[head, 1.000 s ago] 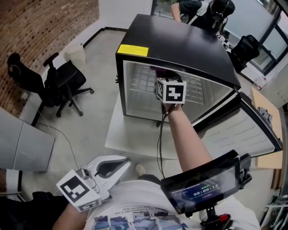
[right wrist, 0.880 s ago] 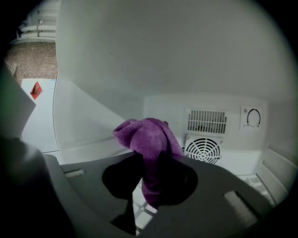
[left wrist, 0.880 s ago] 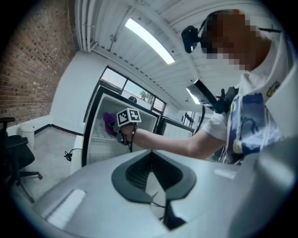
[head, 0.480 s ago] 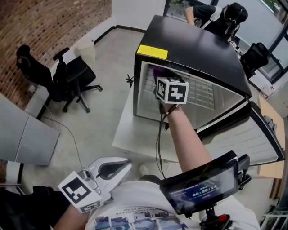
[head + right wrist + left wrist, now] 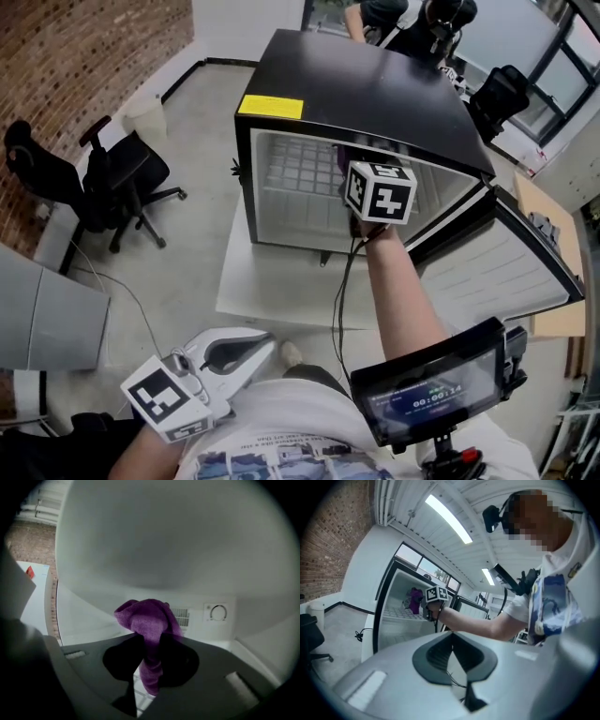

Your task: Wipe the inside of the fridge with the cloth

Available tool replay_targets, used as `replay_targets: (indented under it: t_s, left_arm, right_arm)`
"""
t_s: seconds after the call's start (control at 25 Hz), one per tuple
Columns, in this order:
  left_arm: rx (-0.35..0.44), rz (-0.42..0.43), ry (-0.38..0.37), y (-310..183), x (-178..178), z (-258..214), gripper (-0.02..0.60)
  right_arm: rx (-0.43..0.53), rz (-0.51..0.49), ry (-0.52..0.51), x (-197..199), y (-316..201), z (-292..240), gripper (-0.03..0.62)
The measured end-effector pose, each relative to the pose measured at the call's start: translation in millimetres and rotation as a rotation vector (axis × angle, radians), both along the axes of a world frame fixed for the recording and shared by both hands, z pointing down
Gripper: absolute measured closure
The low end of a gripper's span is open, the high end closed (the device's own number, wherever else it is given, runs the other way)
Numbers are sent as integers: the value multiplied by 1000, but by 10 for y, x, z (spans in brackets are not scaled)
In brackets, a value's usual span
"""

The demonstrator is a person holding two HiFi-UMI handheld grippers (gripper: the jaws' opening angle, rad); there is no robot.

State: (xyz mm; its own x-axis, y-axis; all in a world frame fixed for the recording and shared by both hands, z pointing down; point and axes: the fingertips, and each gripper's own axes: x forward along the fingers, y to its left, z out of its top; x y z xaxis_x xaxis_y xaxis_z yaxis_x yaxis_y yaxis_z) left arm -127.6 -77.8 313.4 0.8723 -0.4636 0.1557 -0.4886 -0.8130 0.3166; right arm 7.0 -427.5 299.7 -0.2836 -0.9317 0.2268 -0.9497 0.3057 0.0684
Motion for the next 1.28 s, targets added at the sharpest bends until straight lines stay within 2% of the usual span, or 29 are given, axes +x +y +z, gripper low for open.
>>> replay_targets:
  t_s: [0.32,0.48,0.8,1.28]
  left_arm:
    - [7,121,14,20,282,-15,574]
    - [7,154,9,29,383,-16,574]
    - [13,127,12,2,383,-38,574]
    - [-2,7,-6,73,87,-8,574]
  right_arm:
    - [-1,223,72,1119,226,17,520]
    - [-59,247,86,1294,256,223,520]
    - [-110,177,100,965,241,491,520]
    - [-104,-32,59,-191,106,511,520]
